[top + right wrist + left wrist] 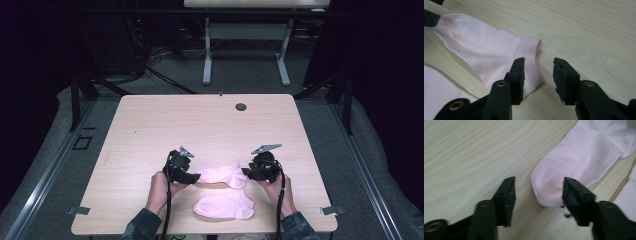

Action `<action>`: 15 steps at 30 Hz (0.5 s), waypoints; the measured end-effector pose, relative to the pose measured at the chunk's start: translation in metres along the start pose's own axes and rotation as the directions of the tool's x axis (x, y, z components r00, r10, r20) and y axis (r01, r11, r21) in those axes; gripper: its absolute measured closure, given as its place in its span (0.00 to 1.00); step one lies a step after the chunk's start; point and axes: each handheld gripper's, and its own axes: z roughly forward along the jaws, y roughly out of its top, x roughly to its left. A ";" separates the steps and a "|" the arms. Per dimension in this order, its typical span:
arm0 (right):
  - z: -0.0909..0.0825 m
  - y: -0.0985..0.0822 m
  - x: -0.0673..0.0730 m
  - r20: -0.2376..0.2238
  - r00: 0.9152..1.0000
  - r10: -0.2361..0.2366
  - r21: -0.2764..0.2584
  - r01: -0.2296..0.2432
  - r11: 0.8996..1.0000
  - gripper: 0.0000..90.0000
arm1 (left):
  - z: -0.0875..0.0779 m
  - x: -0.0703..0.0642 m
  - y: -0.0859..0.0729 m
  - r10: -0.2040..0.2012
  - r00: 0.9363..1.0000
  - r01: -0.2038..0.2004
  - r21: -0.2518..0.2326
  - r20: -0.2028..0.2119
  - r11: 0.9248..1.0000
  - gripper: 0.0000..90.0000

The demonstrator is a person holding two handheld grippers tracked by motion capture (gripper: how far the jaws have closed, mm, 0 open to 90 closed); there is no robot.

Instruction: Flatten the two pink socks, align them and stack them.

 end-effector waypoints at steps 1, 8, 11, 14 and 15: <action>-0.001 0.002 0.000 -0.003 1.000 -0.013 0.007 0.013 1.000 0.63 | 0.000 0.001 0.000 -0.008 1.000 0.008 0.003 -0.009 1.000 0.45; 0.022 0.008 0.008 0.010 0.998 -0.069 0.091 0.068 0.994 0.61 | 0.013 0.003 -0.001 -0.038 0.999 0.039 0.063 -0.023 0.997 0.50; 0.030 0.007 0.010 0.009 0.998 -0.069 0.119 0.067 0.991 0.66 | 0.018 0.001 -0.002 -0.032 0.999 0.034 0.076 -0.028 0.997 0.57; 0.033 0.005 0.011 0.015 0.997 -0.076 0.118 0.074 0.990 0.70 | 0.019 -0.004 -0.002 -0.002 0.999 0.005 0.086 -0.037 0.996 0.63; 0.033 0.005 0.012 0.015 0.997 -0.077 0.117 0.075 0.990 0.71 | 0.020 -0.006 -0.002 0.007 0.999 -0.004 0.087 -0.037 0.996 0.65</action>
